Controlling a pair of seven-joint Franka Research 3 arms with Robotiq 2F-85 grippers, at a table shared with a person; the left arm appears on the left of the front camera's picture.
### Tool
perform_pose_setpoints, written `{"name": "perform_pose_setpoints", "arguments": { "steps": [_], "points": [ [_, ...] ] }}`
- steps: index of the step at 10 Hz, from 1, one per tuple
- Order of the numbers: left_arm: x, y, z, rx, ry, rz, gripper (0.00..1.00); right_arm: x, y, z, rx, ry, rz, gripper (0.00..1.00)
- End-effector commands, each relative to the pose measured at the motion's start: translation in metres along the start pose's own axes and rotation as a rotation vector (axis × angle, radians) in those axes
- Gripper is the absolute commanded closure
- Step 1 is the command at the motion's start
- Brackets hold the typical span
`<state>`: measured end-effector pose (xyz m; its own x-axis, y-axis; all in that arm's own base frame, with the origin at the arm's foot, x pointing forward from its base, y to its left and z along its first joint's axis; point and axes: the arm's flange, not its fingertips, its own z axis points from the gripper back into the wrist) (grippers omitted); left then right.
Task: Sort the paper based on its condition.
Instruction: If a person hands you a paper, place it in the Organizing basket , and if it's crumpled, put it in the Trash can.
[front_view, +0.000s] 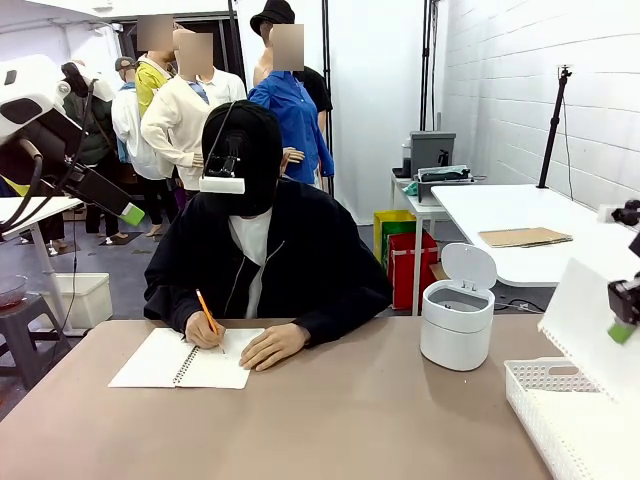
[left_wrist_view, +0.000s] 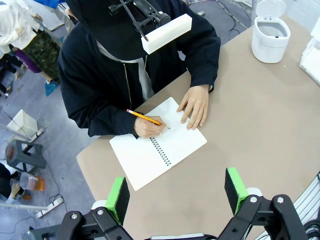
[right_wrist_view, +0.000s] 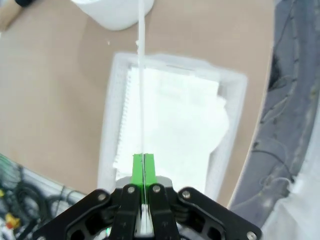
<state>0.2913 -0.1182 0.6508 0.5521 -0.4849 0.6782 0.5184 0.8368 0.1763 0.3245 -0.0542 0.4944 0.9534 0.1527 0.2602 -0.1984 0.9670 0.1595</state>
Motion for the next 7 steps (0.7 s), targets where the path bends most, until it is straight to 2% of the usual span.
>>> {"name": "perform_pose_setpoints", "arguments": {
  "steps": [1, 3, 7],
  "points": [
    [0.000, 0.000, 0.000, 0.000, -0.001, 0.002, 0.00, -0.013, 0.003, -0.023, -0.023, 0.066, 0.047, 1.00],
    [0.000, 0.000, 0.000, 0.000, -0.001, 0.002, 0.00, -0.022, 0.015, -0.049, -0.034, 0.121, 0.061, 1.00],
    [0.000, 0.000, 0.000, 0.000, -0.001, 0.002, 0.00, -0.048, 0.028, -0.085, -0.055, 0.150, 0.064, 1.00]
  ]
}}
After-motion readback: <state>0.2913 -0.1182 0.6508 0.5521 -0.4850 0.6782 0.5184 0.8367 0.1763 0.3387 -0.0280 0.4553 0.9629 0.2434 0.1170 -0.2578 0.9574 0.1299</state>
